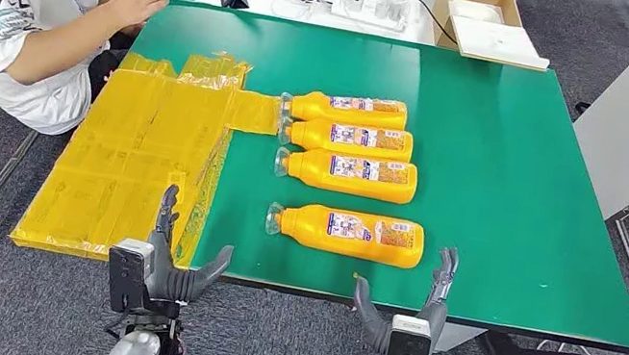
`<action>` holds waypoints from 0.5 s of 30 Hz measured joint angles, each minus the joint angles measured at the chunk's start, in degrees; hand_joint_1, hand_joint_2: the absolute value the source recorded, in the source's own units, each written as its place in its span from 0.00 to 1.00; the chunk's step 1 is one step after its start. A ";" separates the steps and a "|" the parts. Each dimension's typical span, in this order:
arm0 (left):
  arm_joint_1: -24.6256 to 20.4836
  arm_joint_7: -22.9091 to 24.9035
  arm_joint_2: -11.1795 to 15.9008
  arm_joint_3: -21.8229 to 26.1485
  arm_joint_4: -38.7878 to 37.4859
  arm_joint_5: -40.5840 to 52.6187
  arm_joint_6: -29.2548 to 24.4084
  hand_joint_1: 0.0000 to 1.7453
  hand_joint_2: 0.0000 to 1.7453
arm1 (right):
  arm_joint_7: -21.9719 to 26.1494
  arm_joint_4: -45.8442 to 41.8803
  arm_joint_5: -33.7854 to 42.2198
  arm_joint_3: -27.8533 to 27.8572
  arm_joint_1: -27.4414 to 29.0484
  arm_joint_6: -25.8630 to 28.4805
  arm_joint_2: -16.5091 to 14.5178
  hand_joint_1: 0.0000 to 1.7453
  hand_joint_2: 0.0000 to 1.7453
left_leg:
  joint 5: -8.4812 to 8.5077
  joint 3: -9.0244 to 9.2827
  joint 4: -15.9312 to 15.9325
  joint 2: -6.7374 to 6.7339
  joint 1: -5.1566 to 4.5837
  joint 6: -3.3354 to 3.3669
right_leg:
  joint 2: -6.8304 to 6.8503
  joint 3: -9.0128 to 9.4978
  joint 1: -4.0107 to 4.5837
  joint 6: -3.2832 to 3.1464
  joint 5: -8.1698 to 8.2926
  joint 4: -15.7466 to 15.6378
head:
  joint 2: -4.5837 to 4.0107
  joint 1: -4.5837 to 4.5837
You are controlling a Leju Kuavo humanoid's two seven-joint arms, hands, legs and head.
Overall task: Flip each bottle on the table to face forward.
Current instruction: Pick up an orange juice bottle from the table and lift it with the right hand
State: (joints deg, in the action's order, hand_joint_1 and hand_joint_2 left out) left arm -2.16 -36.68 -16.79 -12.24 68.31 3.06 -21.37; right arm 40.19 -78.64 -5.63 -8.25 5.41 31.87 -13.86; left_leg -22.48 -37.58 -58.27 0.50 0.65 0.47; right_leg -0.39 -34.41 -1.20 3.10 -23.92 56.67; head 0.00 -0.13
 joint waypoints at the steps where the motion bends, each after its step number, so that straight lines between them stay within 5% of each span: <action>1: 0.00 0.00 0.00 0.00 0.00 0.00 0.02 0.00 1.00 | 0.00 0.03 -0.06 -0.07 -0.07 0.06 0.04 0.00 1.00 | 0.00 0.00 0.00 0.00 0.00 0.00 | 0.00 0.00 0.00 0.00 0.00 0.00 | 0.00 0.00; 15: -0.37 -0.13 0.00 0.01 -0.18 0.55 0.74 0.00 1.00 | -3.06 5.12 -10.85 -0.34 -4.19 -1.86 1.37 0.00 1.00 | 0.01 0.00 0.00 -0.01 0.00 0.01 | 0.00 0.00 0.00 0.01 0.01 0.00 | 0.00 0.00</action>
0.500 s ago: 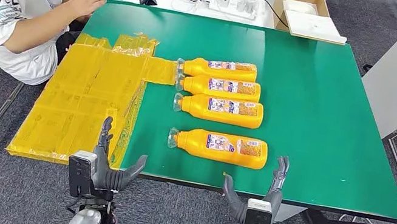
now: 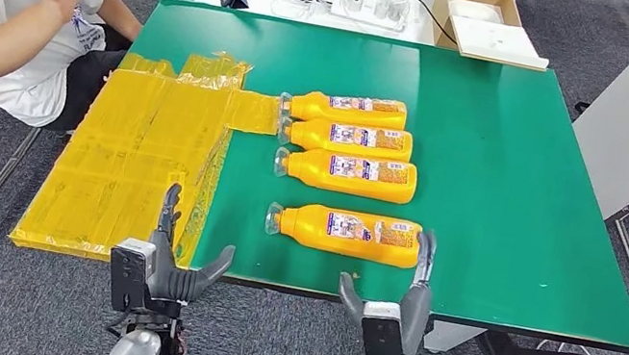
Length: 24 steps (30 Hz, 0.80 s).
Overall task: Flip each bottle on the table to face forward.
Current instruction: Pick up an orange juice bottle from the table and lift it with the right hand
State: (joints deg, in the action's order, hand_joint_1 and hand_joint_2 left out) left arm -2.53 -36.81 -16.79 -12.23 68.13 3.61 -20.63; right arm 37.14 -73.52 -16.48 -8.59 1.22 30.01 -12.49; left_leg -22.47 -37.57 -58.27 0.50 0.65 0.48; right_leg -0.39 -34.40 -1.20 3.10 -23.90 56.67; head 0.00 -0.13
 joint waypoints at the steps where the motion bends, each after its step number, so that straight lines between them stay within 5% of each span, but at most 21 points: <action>1: -0.09 0.01 0.00 0.01 -0.03 0.15 0.15 0.00 1.00 | -1.63 0.72 -2.35 0.01 -0.80 -0.23 0.41 0.00 1.00 | 0.01 0.00 0.00 0.01 0.00 0.01 | 0.00 0.00 0.00 0.00 0.00 0.00 | 0.00 0.00; 10: -0.82 0.94 -0.01 0.41 -0.17 1.45 1.51 0.00 1.00 | -20.09 8.18 -21.69 -0.22 -11.78 -5.73 6.73 0.00 1.00 | 0.10 0.00 -0.02 0.03 -0.03 0.13 | 0.00 0.05 -0.03 0.08 0.09 0.00 | 0.00 -0.02; 24: -0.96 1.25 -0.02 0.64 -0.18 1.64 1.62 0.00 1.00 | -22.02 12.96 -23.36 -1.49 -15.95 -6.76 9.52 0.00 1.00 | 0.09 -0.02 -0.02 0.03 -0.02 0.12 | 0.01 0.05 -0.02 0.08 0.07 0.00 | 0.00 0.00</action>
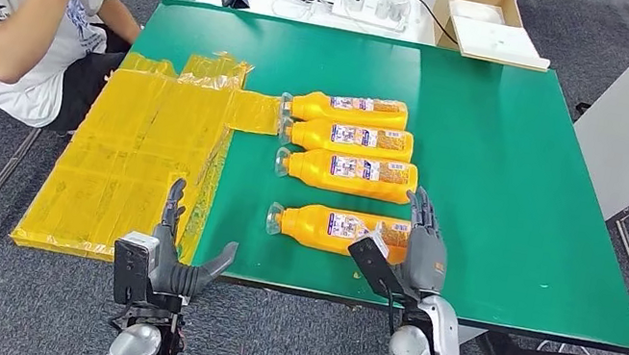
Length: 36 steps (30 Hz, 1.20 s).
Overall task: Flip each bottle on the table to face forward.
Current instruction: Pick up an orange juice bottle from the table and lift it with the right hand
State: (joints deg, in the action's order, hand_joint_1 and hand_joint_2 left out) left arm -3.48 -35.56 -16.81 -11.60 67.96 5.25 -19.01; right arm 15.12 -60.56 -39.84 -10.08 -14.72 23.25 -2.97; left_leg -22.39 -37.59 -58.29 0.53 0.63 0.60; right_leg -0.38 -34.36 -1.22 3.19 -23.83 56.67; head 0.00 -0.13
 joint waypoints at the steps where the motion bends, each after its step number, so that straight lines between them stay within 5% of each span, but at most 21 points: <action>1: 0.00 0.06 0.00 0.02 0.00 0.07 0.08 0.00 1.00 | -0.58 0.26 -0.32 -0.14 -0.27 -0.49 0.09 0.00 1.00 | 0.00 0.00 0.00 0.00 0.00 0.00 | 0.00 0.00 0.00 0.00 0.00 0.00 | 0.00 0.00; 9: -0.36 1.02 0.00 0.38 -0.15 1.10 1.08 0.00 1.00 | -5.73 6.40 -3.14 -4.20 -6.94 -9.41 0.78 0.00 1.00 | 0.08 0.01 0.00 -0.01 0.00 0.00 | 0.00 0.00 0.01 -0.10 0.10 0.00 | 0.00 -0.01; 16: -1.41 0.88 0.00 0.89 -2.11 1.25 1.91 0.00 1.00 | -3.68 16.15 -0.58 -9.20 -13.66 -20.04 1.25 0.00 1.00 | 0.08 0.02 0.00 -0.03 0.00 0.00 | 0.00 0.00 0.01 -0.09 0.10 0.00 | 0.00 -0.01; 34: -4.14 0.52 0.01 0.96 -7.68 0.78 2.52 0.00 1.00 | -4.84 31.30 1.86 -21.57 -26.83 -31.83 1.90 0.00 1.00 | 0.10 0.17 -0.01 -0.02 0.00 0.01 | 0.00 0.12 0.01 -0.08 0.12 0.00 | 0.00 -0.01; 35: -4.20 0.51 0.02 0.97 -7.88 0.78 2.50 0.00 1.00 | -4.87 31.59 1.99 -21.99 -27.13 -32.22 2.05 0.12 1.00 | 0.10 0.17 -0.01 -0.02 0.00 0.01 | 0.00 0.13 0.00 -0.08 0.12 0.00 | 0.00 -0.01; 36: -4.25 0.50 0.02 0.97 -8.06 0.77 2.48 0.00 1.00 | -4.94 31.83 2.04 -22.37 -27.38 -32.54 2.19 0.36 1.00 | 0.10 0.17 -0.01 -0.01 0.00 0.01 | 0.00 0.13 0.00 -0.08 0.12 0.00 | 0.00 -0.01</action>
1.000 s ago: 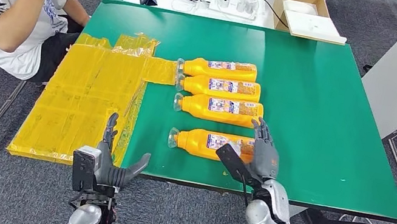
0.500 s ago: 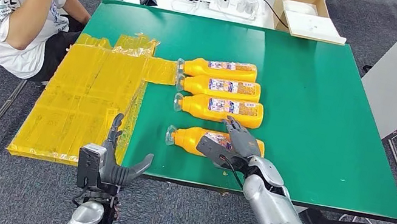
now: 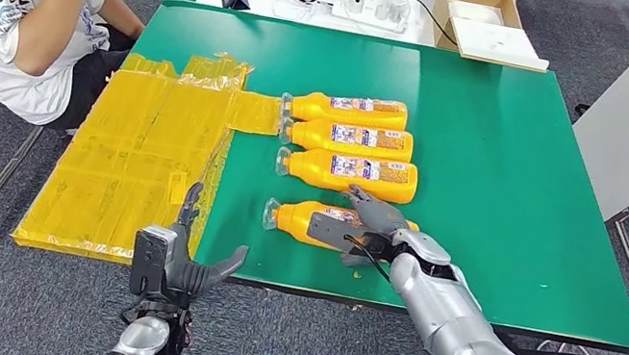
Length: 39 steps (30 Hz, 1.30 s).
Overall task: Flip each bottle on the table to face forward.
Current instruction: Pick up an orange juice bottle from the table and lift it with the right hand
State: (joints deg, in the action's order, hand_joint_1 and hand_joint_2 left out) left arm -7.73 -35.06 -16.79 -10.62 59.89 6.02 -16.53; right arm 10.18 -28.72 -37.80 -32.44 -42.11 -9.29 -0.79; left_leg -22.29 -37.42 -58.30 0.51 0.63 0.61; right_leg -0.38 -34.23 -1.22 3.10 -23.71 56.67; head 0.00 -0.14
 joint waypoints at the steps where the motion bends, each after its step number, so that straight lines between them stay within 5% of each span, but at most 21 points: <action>1: -0.05 -0.02 0.00 0.01 -0.16 -0.01 -0.01 0.00 1.00 | -0.11 0.20 0.04 -0.37 -0.23 -0.39 0.13 0.61 1.00 | 0.00 0.00 0.00 0.00 0.00 0.00 | 0.00 0.00 0.00 0.00 0.00 0.00 | 0.00 0.00; 2: -0.10 -0.03 0.00 0.01 -0.32 -0.01 -0.02 0.00 1.00 | -0.27 0.37 0.11 -0.74 -0.46 -0.86 0.27 0.86 1.00 | 0.00 0.01 0.00 0.00 0.00 0.00 | 0.00 0.01 0.00 0.00 0.00 0.00 | 0.00 0.01; 3: -0.15 -0.04 0.00 0.02 -0.48 -0.02 -0.02 0.00 1.00 | -0.46 0.51 0.21 -1.09 -0.69 -1.38 0.40 0.98 1.00 | 0.00 0.02 0.00 0.00 0.00 0.00 | 0.00 0.02 0.00 0.00 0.00 0.00 | 0.00 0.01; 4: -0.22 -0.04 0.00 0.03 -0.66 -0.04 -0.03 0.00 1.00 | -0.64 0.64 0.36 -1.44 -0.92 -1.96 0.55 1.00 1.00 | 0.00 0.03 0.00 0.00 0.00 0.00 | 0.00 0.03 0.00 0.00 0.00 0.00 | 0.00 0.01; 13: -0.59 -0.43 -0.02 0.04 -2.07 -0.19 -0.13 0.00 1.00 | -0.83 0.85 4.91 -4.78 -1.76 -2.68 1.95 1.00 1.00 | 0.00 0.12 0.00 0.03 0.00 0.00 | 0.01 0.12 -0.01 0.00 0.00 -0.01 | 0.00 0.01; 23: -0.46 -0.44 -0.02 0.11 -2.14 -0.60 -0.14 0.00 1.00 | 2.78 -2.34 9.75 -4.82 2.26 8.99 2.22 1.00 1.00 | -0.02 0.13 0.00 -0.04 0.00 -0.01 | -0.02 0.11 0.03 0.00 0.00 -0.01 | 0.00 0.00; 28: 0.12 -0.45 -0.03 0.15 -1.48 -0.71 -0.08 0.00 1.00 | 7.56 -11.51 9.51 -0.45 9.33 23.94 1.09 1.00 1.00 | -0.02 0.04 0.00 0.00 0.01 -0.02 | 0.00 0.05 0.05 0.00 0.00 0.01 | 0.00 0.02; 32: 0.41 -0.51 -0.09 0.15 -0.95 -1.11 -0.03 0.00 1.00 | 9.01 -20.15 7.24 3.68 14.06 30.74 -0.27 1.00 1.00 | -0.02 -0.05 0.00 0.05 0.02 -0.02 | 0.03 -0.02 0.04 -0.01 -0.02 0.01 | 0.00 0.01; 36: 0.41 -0.79 -0.11 -0.05 -0.78 -2.91 0.62 0.00 1.00 | 15.33 -28.13 5.72 9.00 18.49 43.78 -2.44 1.00 1.00 | -0.02 -0.13 0.00 0.04 0.00 -0.01 | 0.03 -0.09 0.01 -0.01 -0.02 0.00 | 0.00 0.01; 39: 0.25 -0.74 -0.11 -0.50 -0.72 -4.57 1.84 0.00 1.00 | 18.64 -33.03 4.66 12.44 20.77 47.71 -3.88 1.00 1.00 | -0.02 -0.13 0.00 0.05 0.00 -0.01 | 0.04 -0.10 -0.01 -0.01 -0.02 -0.01 | 0.00 0.00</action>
State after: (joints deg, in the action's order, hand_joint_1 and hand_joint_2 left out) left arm -7.48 -35.81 -16.90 -11.13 59.18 1.44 -14.70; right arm 28.82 -61.75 -33.14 -20.00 -21.34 38.42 -4.67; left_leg -22.31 -37.55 -58.30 0.56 0.63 0.60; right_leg -0.35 -34.33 -1.22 3.10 -23.74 56.66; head 0.00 -0.14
